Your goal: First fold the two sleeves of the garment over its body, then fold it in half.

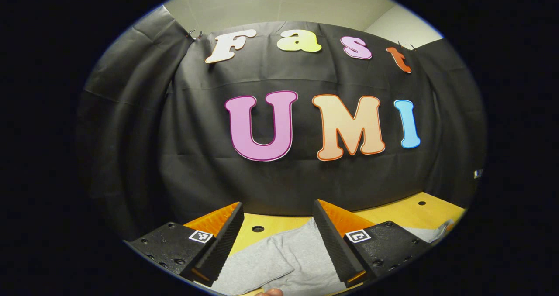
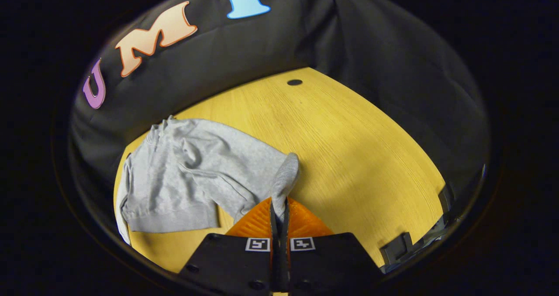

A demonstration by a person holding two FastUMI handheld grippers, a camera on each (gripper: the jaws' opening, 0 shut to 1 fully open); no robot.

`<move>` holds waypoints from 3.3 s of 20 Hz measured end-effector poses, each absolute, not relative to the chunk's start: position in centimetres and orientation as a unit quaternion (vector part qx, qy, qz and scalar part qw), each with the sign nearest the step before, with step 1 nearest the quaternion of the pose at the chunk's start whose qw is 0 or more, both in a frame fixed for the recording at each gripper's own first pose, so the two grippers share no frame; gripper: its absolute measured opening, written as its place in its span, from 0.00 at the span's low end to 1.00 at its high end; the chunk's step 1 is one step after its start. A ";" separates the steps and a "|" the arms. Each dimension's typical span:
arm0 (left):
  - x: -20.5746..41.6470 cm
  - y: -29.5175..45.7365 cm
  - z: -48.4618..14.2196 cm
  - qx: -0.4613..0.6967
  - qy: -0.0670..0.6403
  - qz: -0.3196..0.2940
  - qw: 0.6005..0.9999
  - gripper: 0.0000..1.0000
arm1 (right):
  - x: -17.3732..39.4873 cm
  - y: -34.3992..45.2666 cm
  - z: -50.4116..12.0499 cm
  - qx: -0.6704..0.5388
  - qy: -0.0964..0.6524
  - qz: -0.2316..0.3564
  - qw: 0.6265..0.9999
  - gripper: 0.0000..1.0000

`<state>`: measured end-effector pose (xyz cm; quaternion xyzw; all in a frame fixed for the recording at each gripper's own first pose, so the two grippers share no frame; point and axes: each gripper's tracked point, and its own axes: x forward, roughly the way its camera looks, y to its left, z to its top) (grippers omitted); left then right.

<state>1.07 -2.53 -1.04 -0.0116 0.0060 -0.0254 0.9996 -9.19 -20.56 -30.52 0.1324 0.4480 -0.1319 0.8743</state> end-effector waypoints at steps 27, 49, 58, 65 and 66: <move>-6.1 16.6 -2.6 0.013 0.026 0.159 0.987 0.94 | 11.0 9.8 -22.6 0.117 0.356 0.102 0.921 0.02; -11.3 24.9 -10.9 0.030 0.120 0.197 0.973 0.92 | 9.3 33.8 -32.6 0.051 0.453 0.219 0.862 0.11; -12.6 23.0 -22.2 -0.008 0.236 0.149 0.960 0.93 | 11.0 32.7 -21.2 0.032 0.277 0.242 0.929 0.97; -14.0 20.8 -31.0 -0.067 0.341 0.129 0.929 0.93 | 10.5 26.0 -16.7 0.026 0.234 0.201 0.951 0.99; -13.8 20.7 -31.9 -0.067 0.353 0.126 0.925 0.93 | 10.5 24.8 -16.7 0.020 0.233 0.194 0.953 0.99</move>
